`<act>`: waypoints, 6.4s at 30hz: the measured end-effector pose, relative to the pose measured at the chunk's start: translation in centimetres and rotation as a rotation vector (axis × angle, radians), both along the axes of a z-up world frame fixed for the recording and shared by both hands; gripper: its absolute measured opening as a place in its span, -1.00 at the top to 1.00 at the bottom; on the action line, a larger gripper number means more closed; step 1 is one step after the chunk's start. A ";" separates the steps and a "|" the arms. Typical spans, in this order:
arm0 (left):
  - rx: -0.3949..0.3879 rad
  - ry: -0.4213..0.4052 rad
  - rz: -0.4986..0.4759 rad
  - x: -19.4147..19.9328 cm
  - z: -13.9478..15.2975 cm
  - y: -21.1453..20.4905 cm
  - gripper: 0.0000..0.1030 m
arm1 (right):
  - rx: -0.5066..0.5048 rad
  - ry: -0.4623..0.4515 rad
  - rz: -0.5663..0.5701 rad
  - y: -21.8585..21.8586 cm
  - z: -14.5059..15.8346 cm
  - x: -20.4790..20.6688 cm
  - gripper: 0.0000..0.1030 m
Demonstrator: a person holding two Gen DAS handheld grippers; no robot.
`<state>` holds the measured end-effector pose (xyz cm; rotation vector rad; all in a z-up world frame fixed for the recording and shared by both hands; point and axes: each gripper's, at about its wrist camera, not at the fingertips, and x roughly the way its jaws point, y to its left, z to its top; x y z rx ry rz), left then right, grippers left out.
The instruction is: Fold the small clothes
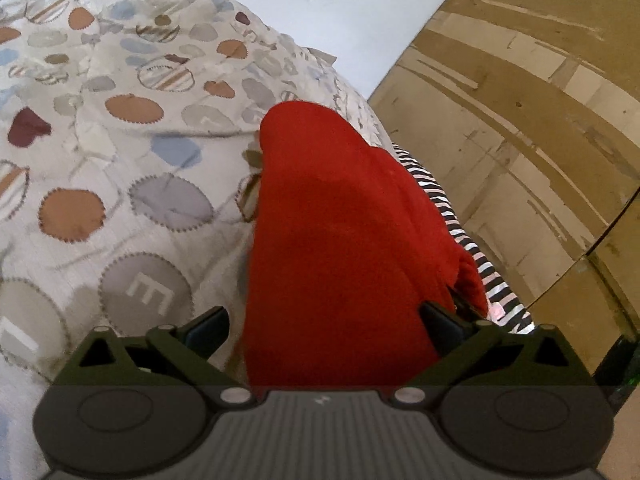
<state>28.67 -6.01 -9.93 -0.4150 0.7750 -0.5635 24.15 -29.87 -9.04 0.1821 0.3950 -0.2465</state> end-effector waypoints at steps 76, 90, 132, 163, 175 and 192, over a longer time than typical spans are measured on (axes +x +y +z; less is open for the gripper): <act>-0.086 0.073 -0.021 1.0 -0.2 -0.1 -0.99 | 0.240 0.009 0.152 -7.7 -1.2 9.3 -0.99; -0.121 0.080 -0.124 4.1 -0.9 -0.4 -1.00 | 0.246 0.004 0.153 -7.7 -1.1 9.2 -0.99; -0.115 0.197 -0.158 1.5 2.0 2.5 -0.44 | 0.349 0.150 0.304 -1.1 8.8 6.2 0.23; 0.107 0.057 0.020 17.8 5.6 13.8 -0.43 | 0.410 0.078 0.526 10.5 9.8 26.4 0.26; 0.119 0.007 -0.005 18.1 0.4 14.5 -0.74 | 0.444 0.161 0.454 8.3 -0.2 28.8 0.07; 0.316 -0.027 0.023 17.9 3.9 13.4 -0.98 | 0.270 0.159 0.421 9.0 1.5 27.8 -0.64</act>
